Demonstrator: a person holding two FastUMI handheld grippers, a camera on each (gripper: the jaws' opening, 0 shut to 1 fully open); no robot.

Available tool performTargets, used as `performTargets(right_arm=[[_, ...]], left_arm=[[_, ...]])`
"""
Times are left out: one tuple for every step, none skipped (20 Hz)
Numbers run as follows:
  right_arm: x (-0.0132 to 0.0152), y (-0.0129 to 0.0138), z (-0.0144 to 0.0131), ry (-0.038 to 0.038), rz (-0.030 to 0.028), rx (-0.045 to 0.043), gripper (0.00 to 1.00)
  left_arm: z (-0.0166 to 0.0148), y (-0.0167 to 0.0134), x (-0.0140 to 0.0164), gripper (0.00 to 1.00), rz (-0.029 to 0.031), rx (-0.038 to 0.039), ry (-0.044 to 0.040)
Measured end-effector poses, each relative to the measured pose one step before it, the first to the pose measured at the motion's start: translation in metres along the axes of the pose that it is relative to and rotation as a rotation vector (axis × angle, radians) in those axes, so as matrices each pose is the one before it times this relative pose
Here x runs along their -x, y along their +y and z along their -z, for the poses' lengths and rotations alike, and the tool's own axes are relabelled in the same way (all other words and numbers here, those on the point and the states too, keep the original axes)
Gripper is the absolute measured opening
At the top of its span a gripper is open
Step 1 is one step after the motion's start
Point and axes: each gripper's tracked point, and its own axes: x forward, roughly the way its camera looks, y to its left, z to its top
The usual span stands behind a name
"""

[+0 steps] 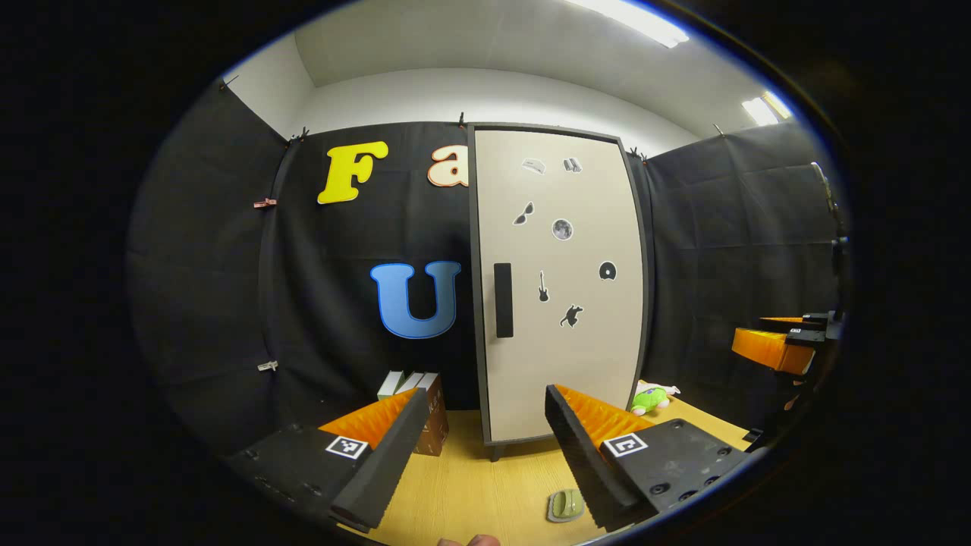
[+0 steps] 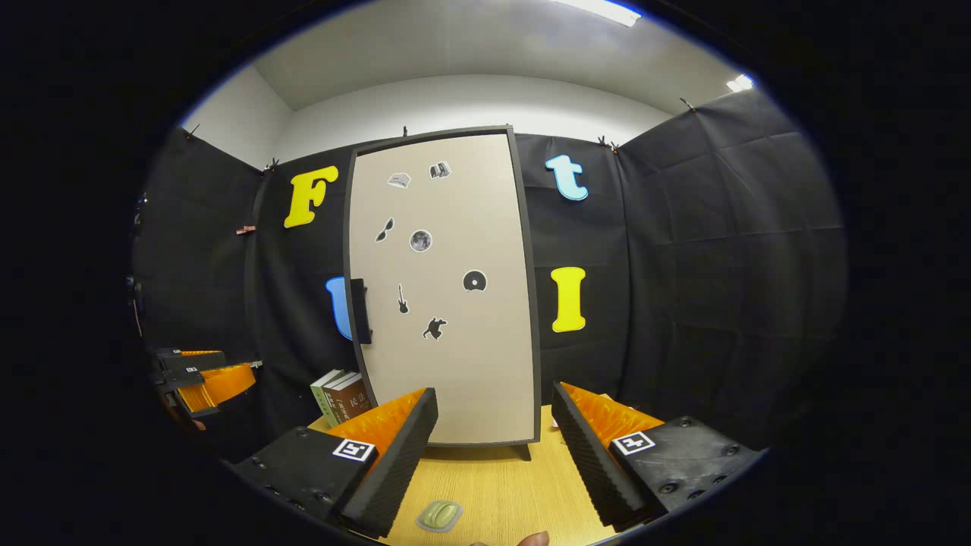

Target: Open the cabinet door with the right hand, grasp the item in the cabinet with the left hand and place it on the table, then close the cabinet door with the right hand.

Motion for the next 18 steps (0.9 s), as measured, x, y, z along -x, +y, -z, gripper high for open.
performTargets(right_arm=[[-0.00117,0.00003,0.00077,-0.00133,-0.00194,0.00423,0.97],[-0.00193,0.00026,0.00117,-0.00091,0.00056,0.00555,0.97],[-0.00069,-0.00014,0.00057,0.00061,-0.00374,0.00317,0.97],[-0.00195,0.00042,0.00080,-0.00159,-0.00611,-0.00028,0.97],[-0.00222,0.00053,0.00125,0.00155,-0.00587,-0.00105,0.97],[-0.00270,-0.00088,0.00188,0.00182,-0.00543,-0.00105,0.97],[-0.00275,-0.00126,0.00208,0.00377,-0.00383,-0.00167,0.97],[-0.00288,-0.00337,0.00128,0.00253,-0.00158,-0.00445,0.97],[-0.00272,-0.00475,0.00004,-0.00210,0.00142,-0.00924,0.97],[-0.00252,-0.00411,0.00143,0.00016,0.00201,-0.01205,0.98],[-0.00438,-0.00427,0.00101,-0.00121,0.00155,-0.01059,0.97],[-0.00305,-0.00529,-0.00056,-0.00737,0.00410,-0.00541,0.97],[-0.00404,-0.00623,-0.00093,-0.01012,0.00668,0.00195,0.97],[-0.00534,-0.00673,0.00044,-0.00650,0.00360,0.00528,0.98],[-0.00438,-0.00561,0.00265,0.00024,0.00232,0.00486,0.98],[-0.00378,-0.00237,0.00273,0.00283,-0.00581,0.00277,0.98],[-0.00240,-0.00276,0.00227,0.00185,-0.00459,0.00408,0.97],[-0.00250,-0.00233,0.00071,0.00093,-0.00421,0.00444,0.97]], left_arm=[[0.00058,-0.00086,-0.00180,0.96,0.00171,0.00119,-0.00071],[-0.00015,-0.00043,-0.00169,0.96,-0.00197,0.00432,-0.00247],[-0.00028,-0.00060,-0.00189,0.97,-0.00251,0.00512,-0.00190],[0.00007,-0.00041,-0.00254,0.97,-0.00454,0.00554,-0.00308],[0.00030,-0.00151,-0.00276,0.97,-0.00465,0.00309,-0.00150],[-0.00011,-0.00104,-0.00271,0.97,-0.00429,0.00046,-0.00071],[0.00170,-0.00151,-0.00227,0.97,-0.00615,-0.00440,0.00389],[0.00134,-0.00163,-0.00154,0.97,-0.00714,-0.00934,0.00372],[0.00093,-0.00259,-0.00195,0.97,-0.00376,-0.01340,0.00086],[0.00125,-0.00421,-0.00288,0.97,0.00384,-0.01077,0.00164],[0.00325,-0.00459,-0.00318,0.96,0.00473,-0.00067,0.00393],[0.00263,-0.00398,-0.00256,0.96,0.00325,0.00721,0.00687],[0.00103,-0.00336,-0.00181,0.96,-0.00074,0.01077,0.00138],[-0.00111,-0.00270,-0.00186,0.96,-0.00168,0.00780,-0.00461],[-0.00145,-0.00132,-0.00024,0.97,-0.00882,-0.00056,-0.00676],[-0.00225,-0.00064,-0.00112,0.97,-0.00784,-0.00874,-0.01145],[-0.00141,-0.00235,-0.00211,0.97,-0.00193,-0.01280,-0.01109],[0.00105,-0.00269,-0.00174,0.97,0.00122,-0.01228,-0.00064]])
